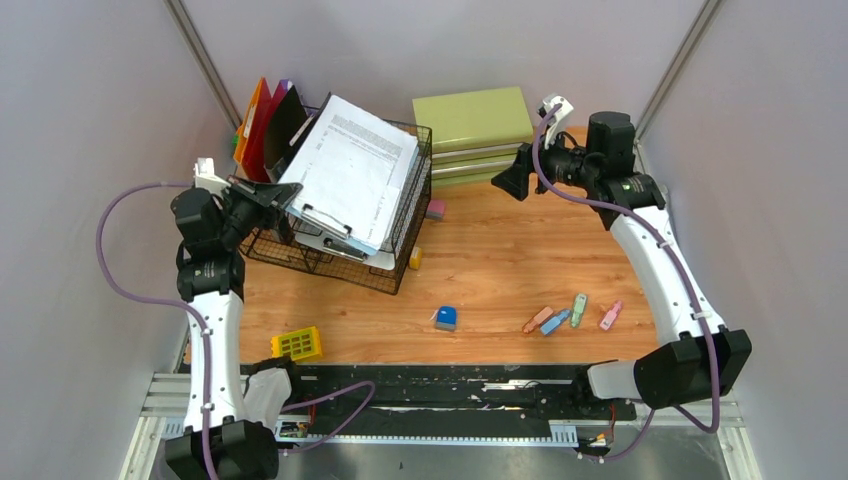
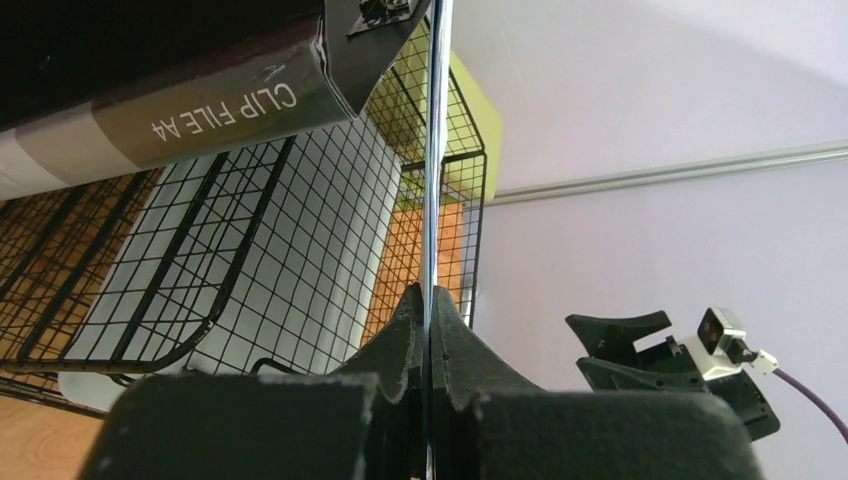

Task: Organize the desk
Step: Place the folder in the storage box.

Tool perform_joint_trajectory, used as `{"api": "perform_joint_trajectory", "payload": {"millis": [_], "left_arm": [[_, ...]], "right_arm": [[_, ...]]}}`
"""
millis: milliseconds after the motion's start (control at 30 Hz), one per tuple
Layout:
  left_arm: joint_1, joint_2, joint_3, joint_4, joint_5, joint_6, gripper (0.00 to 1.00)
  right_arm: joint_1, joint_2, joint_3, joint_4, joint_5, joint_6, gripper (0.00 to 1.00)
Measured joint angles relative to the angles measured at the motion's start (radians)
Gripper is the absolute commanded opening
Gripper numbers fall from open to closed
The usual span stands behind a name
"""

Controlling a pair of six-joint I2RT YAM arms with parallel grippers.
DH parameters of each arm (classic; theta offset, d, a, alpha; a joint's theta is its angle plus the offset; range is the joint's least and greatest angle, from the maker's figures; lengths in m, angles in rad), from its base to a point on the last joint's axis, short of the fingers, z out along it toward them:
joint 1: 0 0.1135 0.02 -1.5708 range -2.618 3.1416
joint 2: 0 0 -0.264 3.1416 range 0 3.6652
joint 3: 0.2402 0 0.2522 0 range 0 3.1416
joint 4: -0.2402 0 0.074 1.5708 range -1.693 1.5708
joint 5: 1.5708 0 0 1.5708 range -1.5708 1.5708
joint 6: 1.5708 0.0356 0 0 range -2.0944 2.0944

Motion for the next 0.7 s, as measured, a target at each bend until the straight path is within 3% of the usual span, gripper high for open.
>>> {"api": "perform_joint_trajectory", "payload": {"millis": [700], "left_arm": [[-0.002, 0.003, -0.060, 0.193, 0.115, -0.157, 0.00]], "right_arm": [[0.000, 0.028, -0.014, 0.007, -0.029, 0.009, 0.72]]}}
